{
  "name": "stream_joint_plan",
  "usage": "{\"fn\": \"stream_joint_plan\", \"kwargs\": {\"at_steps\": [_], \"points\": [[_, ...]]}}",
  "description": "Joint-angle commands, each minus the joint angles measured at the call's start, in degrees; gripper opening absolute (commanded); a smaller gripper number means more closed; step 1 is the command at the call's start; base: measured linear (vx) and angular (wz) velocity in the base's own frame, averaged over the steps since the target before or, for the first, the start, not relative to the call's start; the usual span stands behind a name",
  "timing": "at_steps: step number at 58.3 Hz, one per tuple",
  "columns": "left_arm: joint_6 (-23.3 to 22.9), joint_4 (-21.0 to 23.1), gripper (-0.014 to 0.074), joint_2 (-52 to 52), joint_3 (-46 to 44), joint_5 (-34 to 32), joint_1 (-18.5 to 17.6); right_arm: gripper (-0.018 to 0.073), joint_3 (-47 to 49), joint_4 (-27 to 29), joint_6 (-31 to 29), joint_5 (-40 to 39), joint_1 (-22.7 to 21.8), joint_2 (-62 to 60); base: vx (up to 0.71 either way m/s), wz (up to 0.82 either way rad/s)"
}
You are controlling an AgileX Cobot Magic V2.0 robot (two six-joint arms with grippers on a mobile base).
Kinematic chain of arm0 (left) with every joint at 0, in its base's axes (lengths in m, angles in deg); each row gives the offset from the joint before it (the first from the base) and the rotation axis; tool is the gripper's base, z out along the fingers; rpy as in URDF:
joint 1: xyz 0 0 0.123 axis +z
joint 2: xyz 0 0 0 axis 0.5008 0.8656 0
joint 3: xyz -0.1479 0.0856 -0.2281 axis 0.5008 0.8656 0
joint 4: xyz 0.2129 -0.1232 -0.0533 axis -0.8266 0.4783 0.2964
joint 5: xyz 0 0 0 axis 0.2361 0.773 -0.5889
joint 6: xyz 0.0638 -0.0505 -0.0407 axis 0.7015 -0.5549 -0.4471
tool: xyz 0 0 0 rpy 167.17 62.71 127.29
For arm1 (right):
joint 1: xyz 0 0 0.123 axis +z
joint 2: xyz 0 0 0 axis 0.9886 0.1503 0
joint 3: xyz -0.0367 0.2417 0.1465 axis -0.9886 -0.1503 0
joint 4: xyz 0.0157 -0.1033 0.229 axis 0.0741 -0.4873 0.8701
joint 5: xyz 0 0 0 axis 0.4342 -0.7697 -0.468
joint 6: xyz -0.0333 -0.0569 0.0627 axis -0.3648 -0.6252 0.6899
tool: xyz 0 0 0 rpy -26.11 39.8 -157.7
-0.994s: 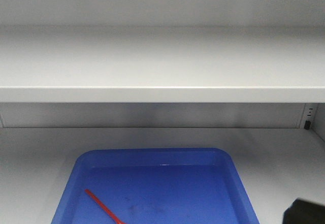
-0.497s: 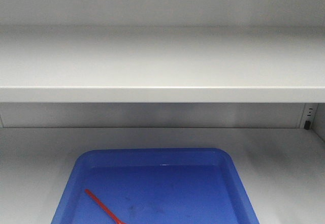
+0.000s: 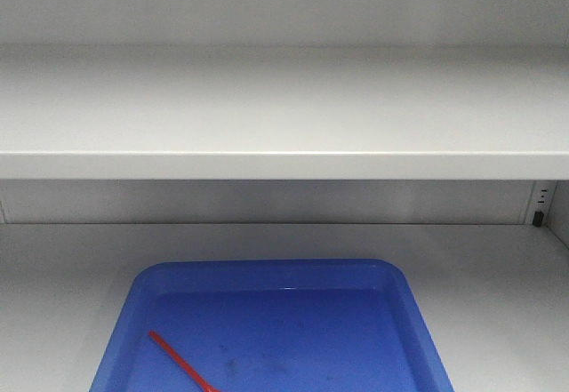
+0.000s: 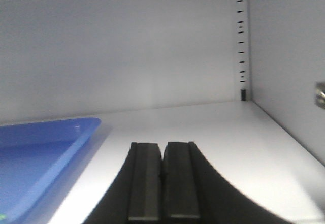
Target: Sort red and green spoons into left cabinet
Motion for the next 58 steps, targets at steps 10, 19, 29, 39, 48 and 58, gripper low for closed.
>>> {"fn": "stream_joint_plan", "kwargs": {"at_steps": [10, 19, 29, 39, 48, 58], "points": [[-0.55, 0.29, -0.0001, -1.14, 1.16, -3.00, 0.18, -0.0003, -2.75, 0.00, 2.52, -2.28, -1.97, -4.04, 0.00, 0.00], [-0.55, 0.29, -0.0001, -1.14, 1.16, -3.00, 0.18, -0.0003, -2.75, 0.00, 2.44, 0.48, -1.97, -4.11, 0.00, 0.00], [-0.55, 0.29, -0.0001, -1.14, 1.16, -3.00, 0.18, -0.0003, -2.75, 0.00, 2.44, 0.54, -1.97, -4.11, 0.00, 0.00], [-0.55, 0.29, -0.0001, -1.14, 1.16, -3.00, 0.18, -0.0003, -2.75, 0.00, 2.44, 0.54, -1.97, -4.11, 0.00, 0.00], [-0.55, 0.29, -0.0001, -1.14, 1.16, -3.00, 0.18, -0.0003, -2.75, 0.00, 2.44, 0.54, -1.97, -4.11, 0.00, 0.00], [-0.55, 0.29, -0.0001, -1.14, 1.16, -3.00, 0.18, -0.0003, -2.75, 0.00, 2.44, 0.54, -1.97, -4.11, 0.00, 0.00]]}}
